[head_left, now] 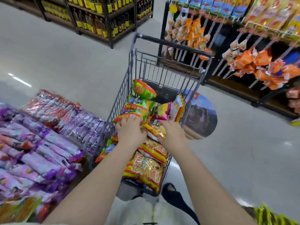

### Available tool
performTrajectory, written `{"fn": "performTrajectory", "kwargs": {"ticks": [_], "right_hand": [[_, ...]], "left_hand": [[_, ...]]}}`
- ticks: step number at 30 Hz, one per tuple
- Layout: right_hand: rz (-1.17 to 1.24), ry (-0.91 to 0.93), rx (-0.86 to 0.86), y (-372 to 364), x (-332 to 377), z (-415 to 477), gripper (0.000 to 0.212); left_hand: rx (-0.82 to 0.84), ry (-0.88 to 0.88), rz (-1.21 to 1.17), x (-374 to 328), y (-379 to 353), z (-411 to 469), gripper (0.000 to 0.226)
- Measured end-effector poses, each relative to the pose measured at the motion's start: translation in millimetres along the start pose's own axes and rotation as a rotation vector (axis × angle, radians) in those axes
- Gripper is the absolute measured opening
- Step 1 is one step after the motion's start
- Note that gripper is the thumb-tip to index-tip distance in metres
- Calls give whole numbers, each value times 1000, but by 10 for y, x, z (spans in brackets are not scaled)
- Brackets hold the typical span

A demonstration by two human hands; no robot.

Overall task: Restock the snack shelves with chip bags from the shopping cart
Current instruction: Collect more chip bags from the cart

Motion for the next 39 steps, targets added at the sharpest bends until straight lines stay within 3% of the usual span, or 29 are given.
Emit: {"fn": "performTrajectory", "kwargs": {"ticks": [5, 9, 13, 16, 19, 22, 26, 29, 35, 39], "right_hand": [[26, 67, 200, -553, -230, 1002, 49], [73, 107, 374, -1017, -316, 1776, 48], [116, 118, 526, -1469, -419, 2344, 46], [182, 87, 648, -1829, -497, 2635, 43], [298, -57, 709, -2070, -598, 2819, 43], [342, -206, 724, -2289, -754, 2930, 40], [387, -286, 732, -2394, -857, 2915, 28], [493, -345, 748, -2324, -909, 2834, 29], [708, -424, 853, -1933, -868, 2445, 28], [853, -400, 896, -1694, -604, 2035, 38]], "left_hand": [[135, 237, -65, 427, -594, 604, 55], [210, 487, -232, 684, -990, 932, 48], [246, 806, -623, 803, -1453, 1093, 42], [289, 1097, -976, 761, -1862, 1125, 63], [277, 1330, -1452, 538, -2205, 1195, 81], [247, 1380, -1535, 422, -2279, 1291, 67], [206, 1417, -1567, 371, -2262, 1292, 73], [245, 1392, -1584, 342, -2243, 1195, 73], [260, 1305, -1670, 341, -2110, 797, 50], [87, 1225, -1809, 427, -1883, 387, 60]]}}
Point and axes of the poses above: each hand's wrist, its own z-axis towards the middle knuckle, its own y-axis out of the back of the hand, x = y × z, the point moved 9 cm from there along z, towards the middle knuckle, and after that the axes turned 8 degrees about z, right-handed, at the moved point
